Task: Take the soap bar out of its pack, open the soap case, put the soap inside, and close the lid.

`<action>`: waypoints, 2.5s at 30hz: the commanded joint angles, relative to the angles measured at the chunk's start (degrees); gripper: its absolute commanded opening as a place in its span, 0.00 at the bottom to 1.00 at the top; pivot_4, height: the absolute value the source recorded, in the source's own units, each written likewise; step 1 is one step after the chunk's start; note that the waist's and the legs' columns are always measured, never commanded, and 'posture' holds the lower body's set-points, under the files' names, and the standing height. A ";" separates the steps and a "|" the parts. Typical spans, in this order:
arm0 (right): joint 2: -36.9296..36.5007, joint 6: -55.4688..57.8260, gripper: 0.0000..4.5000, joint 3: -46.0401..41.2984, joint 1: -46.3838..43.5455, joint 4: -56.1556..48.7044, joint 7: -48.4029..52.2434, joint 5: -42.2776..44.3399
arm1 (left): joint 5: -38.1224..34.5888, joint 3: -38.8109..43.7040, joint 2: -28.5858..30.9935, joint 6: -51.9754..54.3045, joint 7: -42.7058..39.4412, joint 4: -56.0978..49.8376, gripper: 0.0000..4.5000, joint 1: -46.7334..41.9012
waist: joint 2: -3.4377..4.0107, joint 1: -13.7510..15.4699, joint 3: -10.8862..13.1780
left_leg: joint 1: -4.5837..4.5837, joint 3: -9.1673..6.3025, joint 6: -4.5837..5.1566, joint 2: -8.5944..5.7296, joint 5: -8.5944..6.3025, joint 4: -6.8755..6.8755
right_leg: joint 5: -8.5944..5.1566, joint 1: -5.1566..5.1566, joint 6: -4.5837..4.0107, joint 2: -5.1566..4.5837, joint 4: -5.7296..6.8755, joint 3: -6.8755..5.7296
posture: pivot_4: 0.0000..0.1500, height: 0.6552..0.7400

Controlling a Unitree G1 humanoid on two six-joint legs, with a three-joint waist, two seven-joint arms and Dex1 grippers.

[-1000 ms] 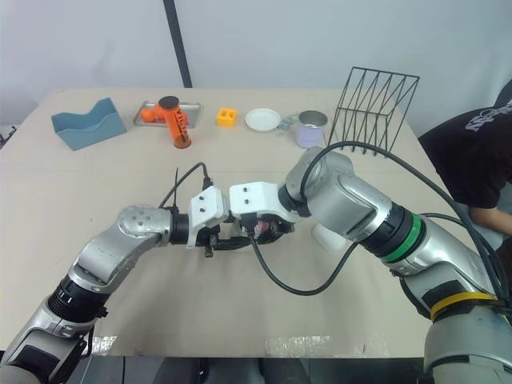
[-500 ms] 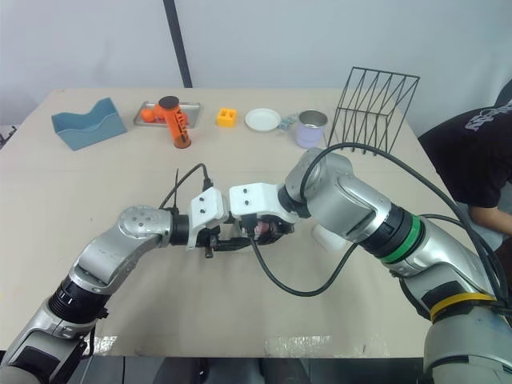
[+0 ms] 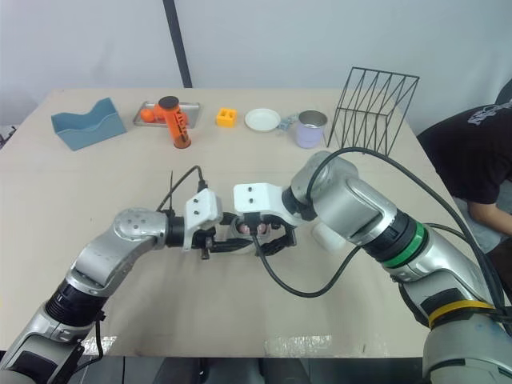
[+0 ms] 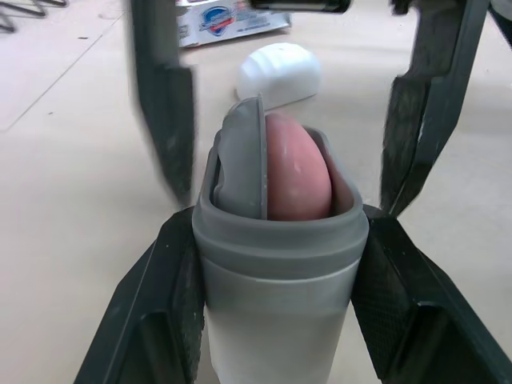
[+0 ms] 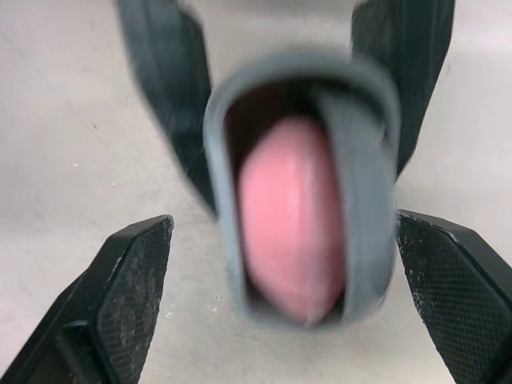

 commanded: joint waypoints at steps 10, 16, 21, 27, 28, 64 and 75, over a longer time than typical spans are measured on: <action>2.63 -10.66 0.99 -31.42 20.98 0.85 -9.19 13.67 | -8.78 10.90 -1.70 -9.68 -3.05 0.13 0.43 6.52 | -0.04 0.02 -0.02 | 0.01 -0.04 0.00 -0.01 0.00 -0.02 | 0.00 0.08 0.00 -0.01 -0.06 -0.05 | 1.00 1.00; 9.79 -19.20 0.99 -51.64 39.28 -3.84 -14.09 24.92 | -10.37 14.21 -5.03 -12.79 0.28 -0.76 0.43 11.44 | -0.03 0.20 -0.02 | 0.15 -0.12 0.00 -0.04 0.02 0.03 | 0.00 0.33 0.00 -0.02 -0.05 -0.10 | 1.00 1.00; 13.48 -30.78 0.99 -59.33 51.02 -3.63 -14.50 26.96 | -9.23 14.25 -5.14 -15.90 0.38 -0.42 0.43 13.85 | 0.00 0.02 -0.01 | 0.37 -0.14 0.00 -0.06 0.01 -0.02 | -0.02 0.59 0.03 0.00 -0.13 -0.06 | 1.00 1.00; 15.20 -41.43 0.99 -64.51 61.89 0.97 -13.53 27.19 | -10.08 13.68 -4.46 -18.05 -1.68 -0.53 0.43 16.18 | 0.02 -0.02 -0.02 | 0.73 -0.07 0.00 -0.06 0.01 -0.10 | -0.05 0.90 0.08 0.04 -0.16 0.04 | 1.00 1.00; 15.09 -42.34 0.99 -64.79 62.97 1.51 -13.34 27.43 | -10.32 13.46 -4.26 -18.12 -2.40 -0.65 0.43 16.53 | 0.03 -0.04 -0.03 | 0.75 -0.01 0.00 -0.05 0.01 -0.10 | -0.05 0.90 0.08 0.05 -0.16 0.09 | 1.00 1.00; -4.84 -19.57 0.99 -51.83 58.73 -2.17 -26.77 21.06 | -7.50 6.84 -0.23 -26.63 -20.38 9.30 0.43 12.89 | 0.17 -0.10 -0.10 | 0.87 0.18 0.04 -0.03 -0.01 -0.14 | -0.21 0.95 0.35 0.10 -0.18 0.31 | 1.00 1.00; -5.89 -5.77 0.99 -43.99 47.71 -4.83 -32.64 19.21 | -7.54 6.09 -1.19 -26.08 -18.95 8.52 0.43 12.70 | 0.16 -0.03 -0.10 | 0.79 0.20 0.07 -0.04 -0.03 -0.13 | -0.20 0.89 0.33 0.07 -0.20 0.33 | 1.00 1.00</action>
